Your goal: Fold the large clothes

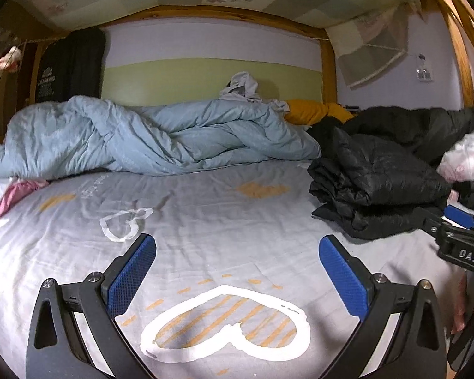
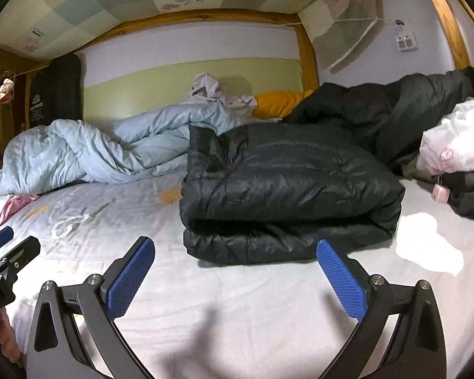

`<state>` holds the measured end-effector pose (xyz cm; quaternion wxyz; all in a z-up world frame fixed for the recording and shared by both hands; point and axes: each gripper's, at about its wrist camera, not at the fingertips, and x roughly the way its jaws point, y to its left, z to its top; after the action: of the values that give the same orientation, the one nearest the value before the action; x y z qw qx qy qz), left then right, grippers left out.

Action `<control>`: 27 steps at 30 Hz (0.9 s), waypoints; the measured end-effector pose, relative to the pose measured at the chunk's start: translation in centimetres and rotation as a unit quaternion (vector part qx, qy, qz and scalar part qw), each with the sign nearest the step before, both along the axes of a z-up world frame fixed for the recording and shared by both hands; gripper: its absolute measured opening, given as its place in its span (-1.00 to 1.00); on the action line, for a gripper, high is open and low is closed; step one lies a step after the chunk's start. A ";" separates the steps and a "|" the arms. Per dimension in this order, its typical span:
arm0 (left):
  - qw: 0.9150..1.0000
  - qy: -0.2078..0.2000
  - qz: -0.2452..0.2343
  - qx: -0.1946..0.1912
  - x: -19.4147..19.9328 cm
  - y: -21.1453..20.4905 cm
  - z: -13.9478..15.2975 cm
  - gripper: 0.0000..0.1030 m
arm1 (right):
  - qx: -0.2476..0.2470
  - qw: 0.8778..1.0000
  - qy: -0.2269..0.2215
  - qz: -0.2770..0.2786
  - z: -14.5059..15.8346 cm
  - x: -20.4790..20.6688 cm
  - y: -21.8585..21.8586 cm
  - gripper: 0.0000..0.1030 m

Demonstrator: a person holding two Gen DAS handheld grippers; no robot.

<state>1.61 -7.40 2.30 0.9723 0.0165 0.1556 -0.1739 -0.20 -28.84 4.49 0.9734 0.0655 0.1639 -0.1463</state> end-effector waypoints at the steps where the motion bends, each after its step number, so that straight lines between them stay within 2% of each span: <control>1: 1.000 -0.003 0.000 0.003 -0.1 -0.1 0.0 0.99 | -0.002 1.000 0.003 -0.001 -0.2 0.2 0.0 1.00; 12: 0.999 0.005 0.010 -0.033 0.1 1.3 0.0 0.99 | -0.003 1.000 0.010 -0.010 -0.7 0.3 0.1 1.00; 27: 1.000 -0.011 0.006 0.001 -0.5 0.2 0.3 1.00 | -0.010 1.000 0.009 -0.010 -0.7 0.3 0.2 1.00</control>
<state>1.14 -7.20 2.61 0.9749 0.0184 0.1447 -0.1680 0.08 -28.61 3.84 0.9709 0.0558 0.1707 -0.1587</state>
